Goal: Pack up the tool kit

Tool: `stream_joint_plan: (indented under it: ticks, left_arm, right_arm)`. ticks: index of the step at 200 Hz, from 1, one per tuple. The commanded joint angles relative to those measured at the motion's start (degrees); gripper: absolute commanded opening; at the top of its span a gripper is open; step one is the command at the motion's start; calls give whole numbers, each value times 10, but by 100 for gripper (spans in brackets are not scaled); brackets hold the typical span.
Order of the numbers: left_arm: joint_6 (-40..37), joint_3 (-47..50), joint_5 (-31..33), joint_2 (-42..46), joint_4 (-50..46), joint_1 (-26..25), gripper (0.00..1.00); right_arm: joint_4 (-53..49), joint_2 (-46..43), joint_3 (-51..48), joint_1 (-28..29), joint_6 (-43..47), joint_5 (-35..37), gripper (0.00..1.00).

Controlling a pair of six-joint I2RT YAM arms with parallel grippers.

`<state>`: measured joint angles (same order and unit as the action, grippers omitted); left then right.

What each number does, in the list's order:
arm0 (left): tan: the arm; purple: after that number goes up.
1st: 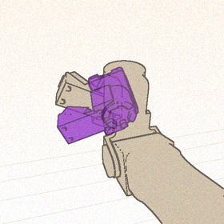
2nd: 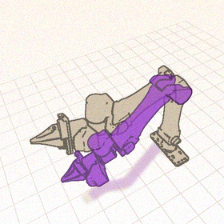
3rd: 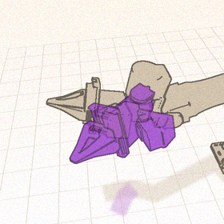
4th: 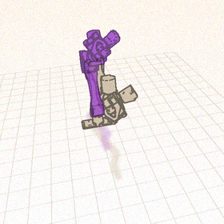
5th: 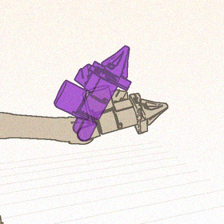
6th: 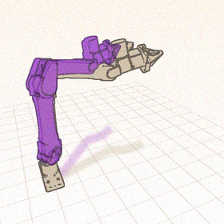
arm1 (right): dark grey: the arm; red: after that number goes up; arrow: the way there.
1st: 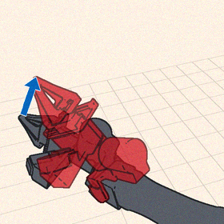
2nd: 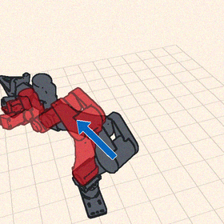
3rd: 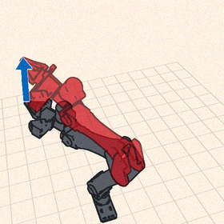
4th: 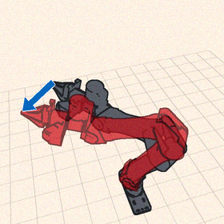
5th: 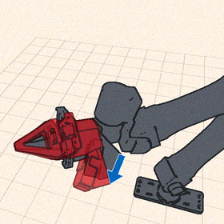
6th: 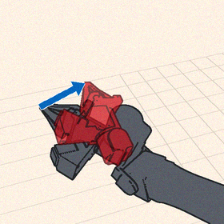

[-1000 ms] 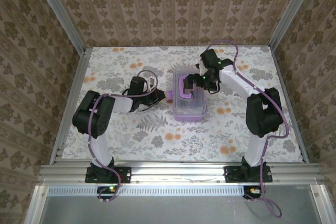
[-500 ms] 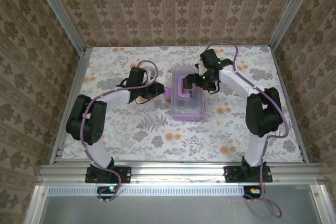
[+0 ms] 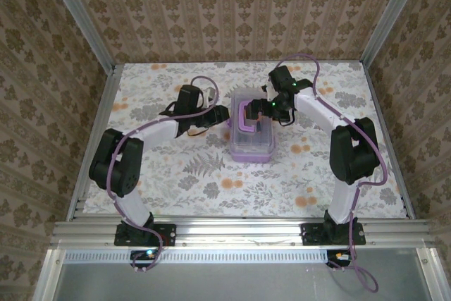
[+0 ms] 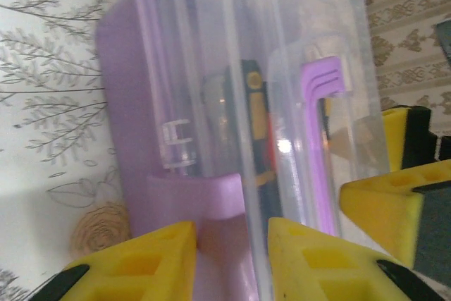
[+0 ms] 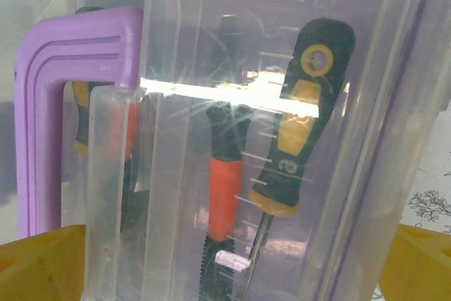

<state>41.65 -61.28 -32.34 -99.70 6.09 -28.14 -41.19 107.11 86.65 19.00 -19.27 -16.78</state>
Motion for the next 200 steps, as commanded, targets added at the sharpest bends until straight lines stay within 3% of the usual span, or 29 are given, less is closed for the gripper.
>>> stream_joint_plan:
  ticks: [1, 200]
  left_arm:
    - [23, -5, -15, -13, 45, -6, 33]
    - [44, 65, -13, -47, 103, -9, 33]
  right_arm:
    - [2, 13, -9, 4, 5, -20, 100]
    - [1, 5, -12, 5, 5, -22, 100]
